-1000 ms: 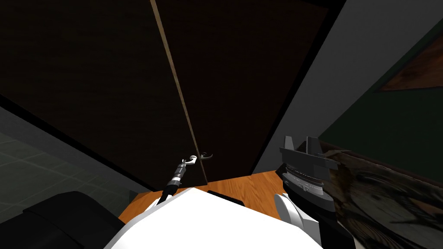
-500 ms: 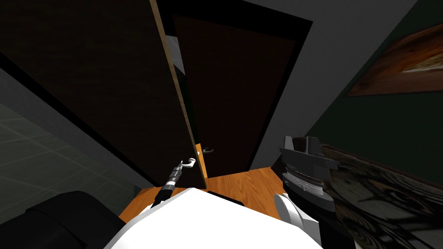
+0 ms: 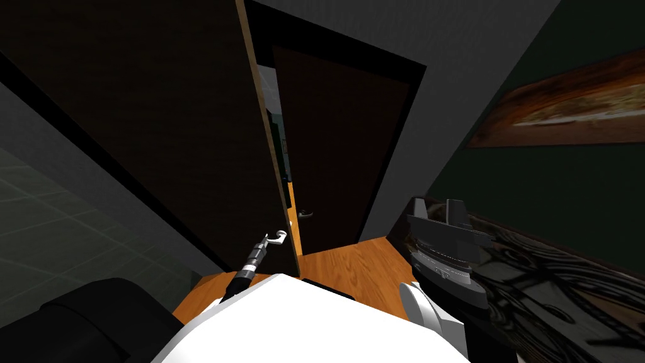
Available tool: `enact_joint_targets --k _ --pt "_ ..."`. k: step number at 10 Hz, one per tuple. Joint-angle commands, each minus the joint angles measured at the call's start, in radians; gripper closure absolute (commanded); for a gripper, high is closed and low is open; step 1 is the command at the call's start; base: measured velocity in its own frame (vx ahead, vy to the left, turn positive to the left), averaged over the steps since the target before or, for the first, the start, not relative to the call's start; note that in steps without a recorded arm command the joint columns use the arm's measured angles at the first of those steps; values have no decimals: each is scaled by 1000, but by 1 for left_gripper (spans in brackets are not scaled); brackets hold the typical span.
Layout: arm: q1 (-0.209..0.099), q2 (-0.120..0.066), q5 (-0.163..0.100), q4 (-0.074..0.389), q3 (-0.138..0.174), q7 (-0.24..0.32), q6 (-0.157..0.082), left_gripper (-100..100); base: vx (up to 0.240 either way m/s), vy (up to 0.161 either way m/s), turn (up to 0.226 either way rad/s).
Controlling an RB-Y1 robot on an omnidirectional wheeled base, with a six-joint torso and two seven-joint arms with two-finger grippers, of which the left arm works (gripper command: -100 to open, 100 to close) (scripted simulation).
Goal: Pull the door open
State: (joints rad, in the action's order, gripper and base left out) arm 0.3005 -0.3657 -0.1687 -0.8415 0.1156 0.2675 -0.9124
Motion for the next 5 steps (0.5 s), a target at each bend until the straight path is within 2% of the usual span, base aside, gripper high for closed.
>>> enact_joint_targets --k 1,3,4,5 --pt "-12 11 13 2 -29 7 -21 100 -54 38 -113" --pt "-14 14 21 -3 -47 16 -31 100 -51 33 -72" --pt "0 4 12 -11 -28 12 -18 100 -21 27 0" --pt "14 -5 19 -5 -43 26 -46 100 -136 19 -183"
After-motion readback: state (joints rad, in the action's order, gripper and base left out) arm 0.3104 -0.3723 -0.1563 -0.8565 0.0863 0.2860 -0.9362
